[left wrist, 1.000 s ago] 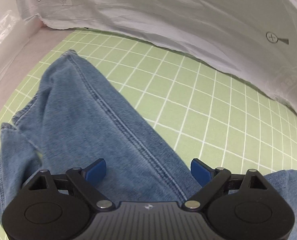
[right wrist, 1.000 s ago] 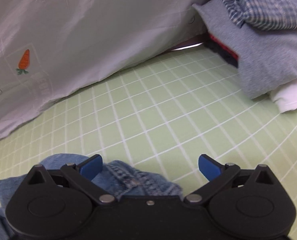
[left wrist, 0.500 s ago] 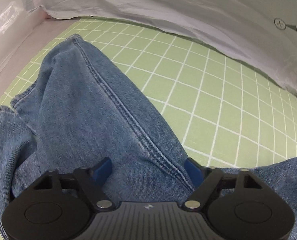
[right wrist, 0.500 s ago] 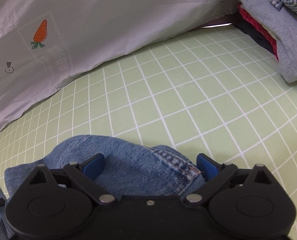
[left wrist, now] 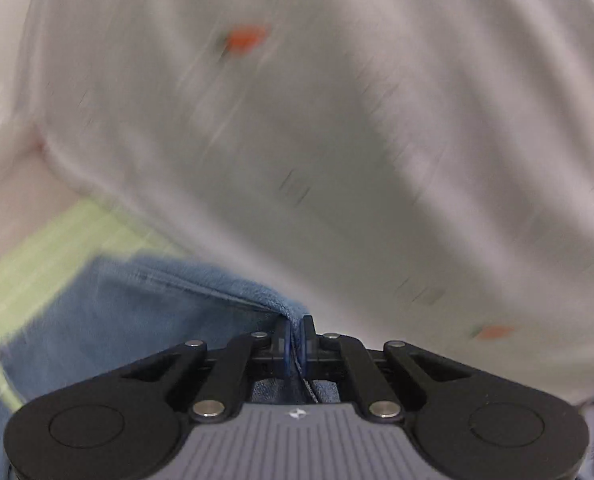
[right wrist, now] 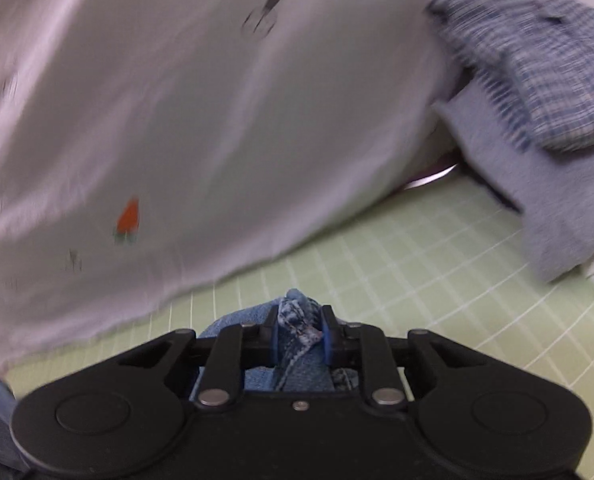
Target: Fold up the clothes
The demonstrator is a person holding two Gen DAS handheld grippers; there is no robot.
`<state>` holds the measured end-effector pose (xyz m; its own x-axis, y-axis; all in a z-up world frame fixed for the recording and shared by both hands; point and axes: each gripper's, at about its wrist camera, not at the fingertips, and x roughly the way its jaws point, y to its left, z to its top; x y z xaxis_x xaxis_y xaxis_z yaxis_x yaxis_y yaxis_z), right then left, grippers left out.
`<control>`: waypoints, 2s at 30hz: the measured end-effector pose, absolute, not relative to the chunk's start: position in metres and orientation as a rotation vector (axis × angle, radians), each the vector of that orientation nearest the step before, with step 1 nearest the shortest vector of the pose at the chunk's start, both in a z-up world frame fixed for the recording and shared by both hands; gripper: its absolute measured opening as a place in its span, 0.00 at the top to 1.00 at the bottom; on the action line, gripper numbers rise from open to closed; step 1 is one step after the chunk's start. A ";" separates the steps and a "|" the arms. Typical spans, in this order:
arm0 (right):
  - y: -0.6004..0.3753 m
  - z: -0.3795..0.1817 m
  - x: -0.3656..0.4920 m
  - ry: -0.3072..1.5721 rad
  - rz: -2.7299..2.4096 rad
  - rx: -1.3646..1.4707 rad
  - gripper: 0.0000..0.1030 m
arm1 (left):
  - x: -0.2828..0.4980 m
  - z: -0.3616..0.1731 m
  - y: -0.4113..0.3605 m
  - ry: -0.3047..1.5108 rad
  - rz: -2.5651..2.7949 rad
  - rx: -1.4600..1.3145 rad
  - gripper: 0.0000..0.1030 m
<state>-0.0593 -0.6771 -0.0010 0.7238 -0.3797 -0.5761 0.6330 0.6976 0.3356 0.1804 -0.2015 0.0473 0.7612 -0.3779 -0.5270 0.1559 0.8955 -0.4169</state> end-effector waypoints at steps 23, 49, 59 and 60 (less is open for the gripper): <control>-0.666 -0.053 -0.164 0.708 -0.862 0.626 0.30 | 0.063 -0.083 -0.102 1.089 0.120 -0.245 0.41; -0.630 -0.081 -0.186 0.771 -0.790 0.782 0.48 | 0.045 -0.106 -0.040 1.056 0.271 -0.561 0.91; -0.619 -0.061 -0.214 0.737 -0.803 0.566 0.92 | -0.004 -0.090 -0.002 1.043 0.293 -0.620 0.93; -0.619 -0.059 -0.222 0.738 -0.816 0.557 0.92 | -0.014 -0.089 0.005 1.054 0.306 -0.640 0.93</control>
<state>-0.2217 -0.6189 -0.0595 0.4680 -0.4434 -0.7644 0.8049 0.5710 0.1616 -0.0136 0.0046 -0.0887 0.4750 -0.0642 -0.8776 -0.5239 0.7807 -0.3407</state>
